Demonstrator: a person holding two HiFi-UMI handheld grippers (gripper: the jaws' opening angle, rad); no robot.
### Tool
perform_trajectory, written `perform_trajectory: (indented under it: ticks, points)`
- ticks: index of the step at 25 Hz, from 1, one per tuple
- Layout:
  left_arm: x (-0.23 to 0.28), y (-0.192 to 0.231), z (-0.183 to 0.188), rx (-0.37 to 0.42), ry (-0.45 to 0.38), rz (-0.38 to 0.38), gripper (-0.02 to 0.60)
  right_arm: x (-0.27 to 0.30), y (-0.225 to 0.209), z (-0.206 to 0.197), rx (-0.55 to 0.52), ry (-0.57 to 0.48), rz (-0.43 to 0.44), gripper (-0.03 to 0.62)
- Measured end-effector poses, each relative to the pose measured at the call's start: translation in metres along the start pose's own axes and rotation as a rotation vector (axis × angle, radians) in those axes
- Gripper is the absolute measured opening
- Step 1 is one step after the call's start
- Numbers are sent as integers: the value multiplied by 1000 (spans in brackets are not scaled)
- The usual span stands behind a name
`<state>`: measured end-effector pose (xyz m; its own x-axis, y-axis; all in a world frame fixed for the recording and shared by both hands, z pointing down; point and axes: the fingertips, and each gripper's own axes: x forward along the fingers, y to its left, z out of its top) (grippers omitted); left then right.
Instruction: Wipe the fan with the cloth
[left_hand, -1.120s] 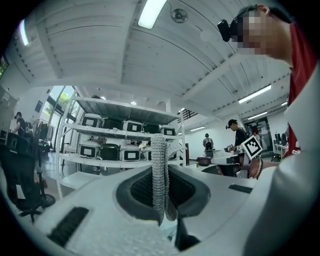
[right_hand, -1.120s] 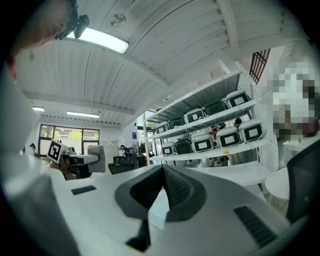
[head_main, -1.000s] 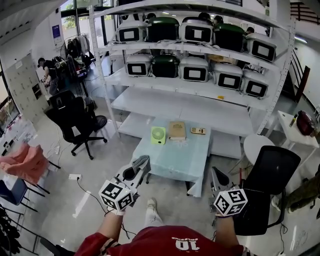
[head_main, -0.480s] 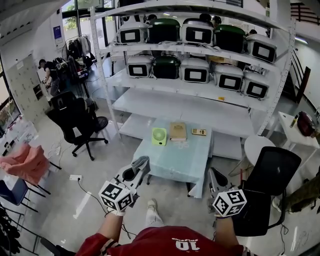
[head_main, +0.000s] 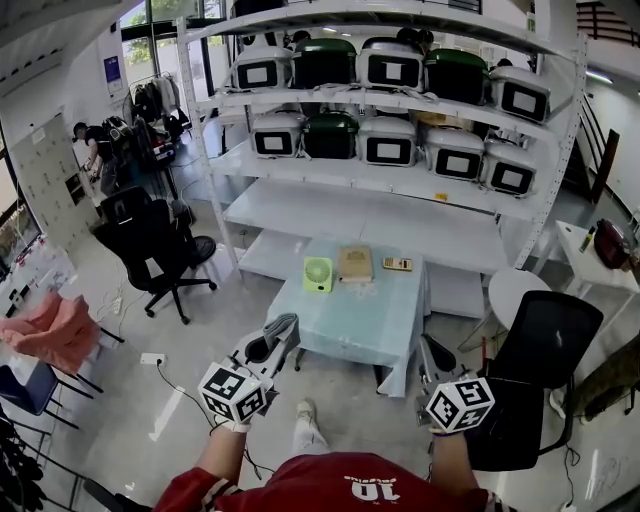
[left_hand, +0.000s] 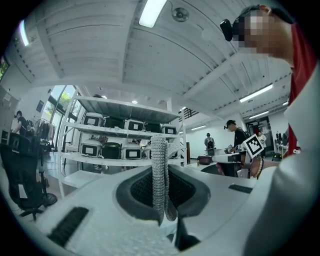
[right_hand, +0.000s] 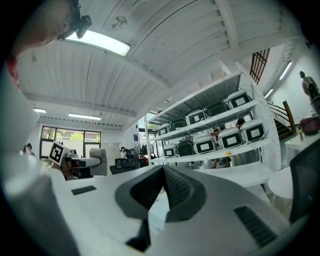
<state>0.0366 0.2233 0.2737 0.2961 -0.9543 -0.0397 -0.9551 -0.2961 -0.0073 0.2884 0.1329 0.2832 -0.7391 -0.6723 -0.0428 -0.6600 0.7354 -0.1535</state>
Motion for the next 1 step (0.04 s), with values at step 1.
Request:
perform_trajectory:
  ticks: [1]
  points:
    - [0, 0, -1, 1, 2, -1, 29, 0, 0, 0, 1, -1, 1, 3]
